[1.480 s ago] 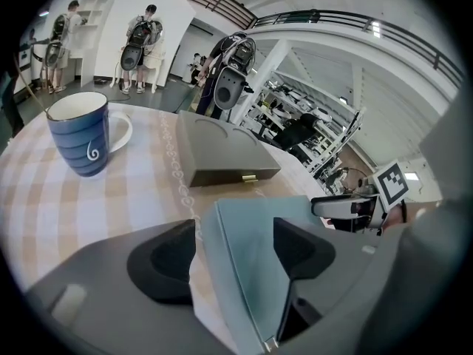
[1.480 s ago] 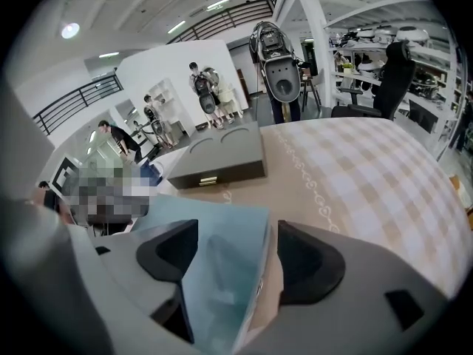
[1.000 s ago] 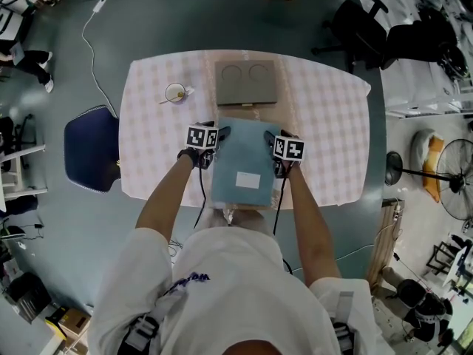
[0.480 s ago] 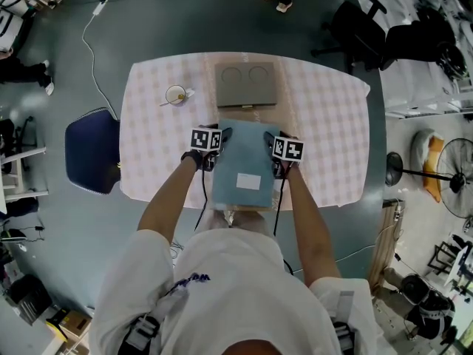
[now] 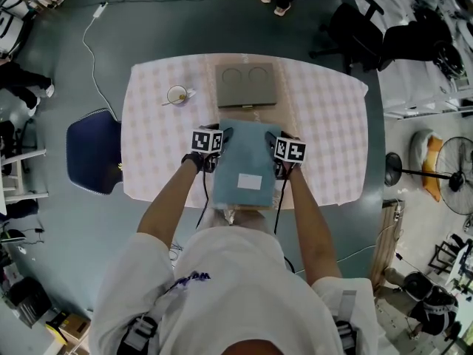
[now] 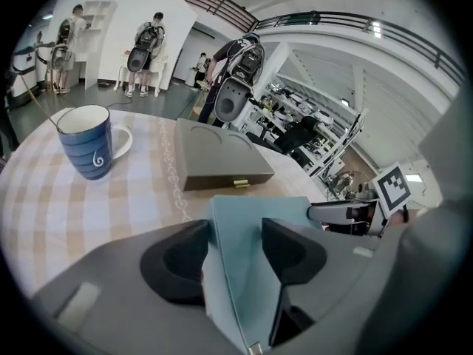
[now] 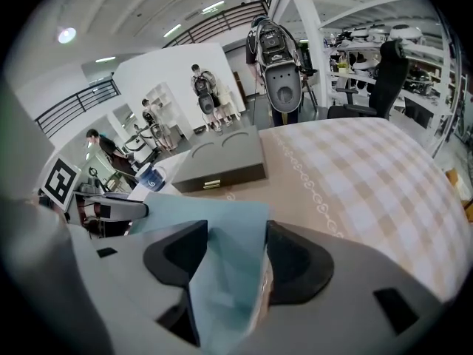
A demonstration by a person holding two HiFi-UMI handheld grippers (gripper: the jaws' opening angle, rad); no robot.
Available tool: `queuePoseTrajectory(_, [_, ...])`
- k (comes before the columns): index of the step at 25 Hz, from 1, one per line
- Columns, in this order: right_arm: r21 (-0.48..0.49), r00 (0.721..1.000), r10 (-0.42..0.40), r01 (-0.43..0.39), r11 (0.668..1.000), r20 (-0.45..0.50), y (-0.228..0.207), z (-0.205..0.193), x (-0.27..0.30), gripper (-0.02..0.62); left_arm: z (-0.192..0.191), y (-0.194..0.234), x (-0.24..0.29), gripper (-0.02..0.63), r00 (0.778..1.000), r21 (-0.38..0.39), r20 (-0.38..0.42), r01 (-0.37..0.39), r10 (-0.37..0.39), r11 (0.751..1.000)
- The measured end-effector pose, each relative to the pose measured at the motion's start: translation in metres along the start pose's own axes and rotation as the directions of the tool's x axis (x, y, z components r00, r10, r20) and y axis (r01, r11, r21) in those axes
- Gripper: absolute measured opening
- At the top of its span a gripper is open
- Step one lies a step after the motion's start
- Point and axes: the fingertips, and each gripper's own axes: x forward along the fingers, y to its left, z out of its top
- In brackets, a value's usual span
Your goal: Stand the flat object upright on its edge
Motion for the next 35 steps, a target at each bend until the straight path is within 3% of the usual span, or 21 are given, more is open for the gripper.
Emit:
queuePoseTrajectory(8, [-0.031,0.996,-0.012,0.014,0.999,0.087,0.017,0.01,-0.035,0.25,0.009,-0.017,-0.038,0.213,0.994,0.019,0.109,-0.001,-0.001,1.0])
queuePoseTrajectory(16, [-0.05,0.988,-0.01,0.018,0.999,0.152,0.03,0.018,-0.064,0.242,0.014,-0.032,-0.066,0.201,0.988,0.063,0.155,0.013,-0.022,0.998])
queuePoseTrajectory(24, [-0.09,0.977,0.017,0.002,0.996,0.212,0.047,0.014,-0.101,0.23,0.007,-0.053,-0.107,0.184,0.98,0.177,0.192,0.024,-0.058,0.984])
queuePoseTrajectory(35, [-0.09,0.964,0.006,0.018,0.996,0.267,0.048,0.022,-0.124,0.222,0.02,-0.067,-0.121,0.173,0.97,0.206,0.231,0.03,-0.079,0.978])
